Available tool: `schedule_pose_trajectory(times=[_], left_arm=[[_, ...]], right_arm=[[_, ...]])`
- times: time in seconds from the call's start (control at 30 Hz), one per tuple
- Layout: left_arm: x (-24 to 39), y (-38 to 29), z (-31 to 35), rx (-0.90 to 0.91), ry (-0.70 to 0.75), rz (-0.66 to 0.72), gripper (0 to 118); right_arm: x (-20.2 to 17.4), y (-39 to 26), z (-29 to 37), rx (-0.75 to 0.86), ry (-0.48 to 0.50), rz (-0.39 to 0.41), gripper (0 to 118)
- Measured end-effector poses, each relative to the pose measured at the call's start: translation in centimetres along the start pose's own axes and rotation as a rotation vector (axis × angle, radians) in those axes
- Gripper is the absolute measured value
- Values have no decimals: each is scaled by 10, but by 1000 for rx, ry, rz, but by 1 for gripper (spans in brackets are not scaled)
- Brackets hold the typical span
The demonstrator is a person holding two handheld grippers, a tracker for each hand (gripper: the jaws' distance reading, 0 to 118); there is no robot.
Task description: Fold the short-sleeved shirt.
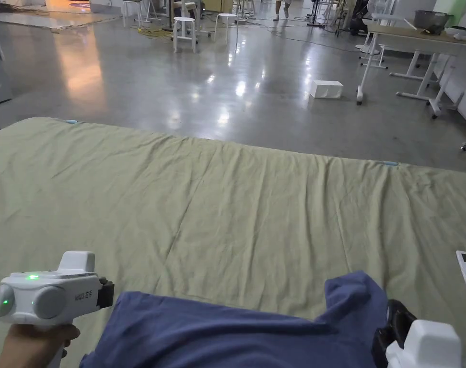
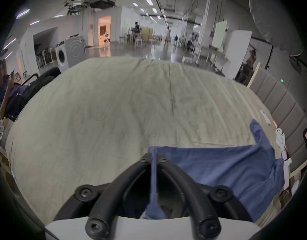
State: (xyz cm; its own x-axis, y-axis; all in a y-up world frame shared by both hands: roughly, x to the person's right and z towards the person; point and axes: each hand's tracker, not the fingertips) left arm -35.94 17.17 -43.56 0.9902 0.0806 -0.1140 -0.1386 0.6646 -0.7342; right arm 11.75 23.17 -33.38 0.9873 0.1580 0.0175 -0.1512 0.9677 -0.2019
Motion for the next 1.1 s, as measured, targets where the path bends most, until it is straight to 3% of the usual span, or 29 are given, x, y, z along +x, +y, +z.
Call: schedule_pose_trajectory(times=[0.1,0.13,0.43,0.57,0.7,0.77,0.83,0.87,0.9,0.93,0.97,1.1], left_arm=[[1,14,-33,-105,-16,0,52],[1,18,-45,-123,-30,5,58],[17,17,-95,-228,21,-85,62],[29,14,-90,-211,63,-162,52],[46,11,-87,-217,59,-244,13],[51,9,-87,-221,50,-256,7],[50,9,-88,-224,54,-265,6],[48,9,-87,-222,51,-267,6],[46,10,-83,-218,46,-269,6],[43,10,-78,-207,35,-257,6],[41,12,-74,-197,25,-238,6],[39,10,-55,-146,19,-199,6]], right_arm=[[5,-9,-10,-51,-5,3,0],[8,-13,-13,-65,-11,6,0],[32,-40,-27,-171,-65,10,0],[41,-48,-34,-215,-81,-1,0],[49,-50,-53,-258,-80,-8,0],[56,-48,-72,-316,-74,-1,2],[66,-47,-94,-375,-67,-4,31],[71,-47,-107,-407,-57,-14,31],[77,-46,-120,-447,-44,-18,39],[82,-46,-138,-520,-13,-21,58],[87,-52,-152,-634,-14,-72,73],[92,-59,-206,-699,5,75,76]])
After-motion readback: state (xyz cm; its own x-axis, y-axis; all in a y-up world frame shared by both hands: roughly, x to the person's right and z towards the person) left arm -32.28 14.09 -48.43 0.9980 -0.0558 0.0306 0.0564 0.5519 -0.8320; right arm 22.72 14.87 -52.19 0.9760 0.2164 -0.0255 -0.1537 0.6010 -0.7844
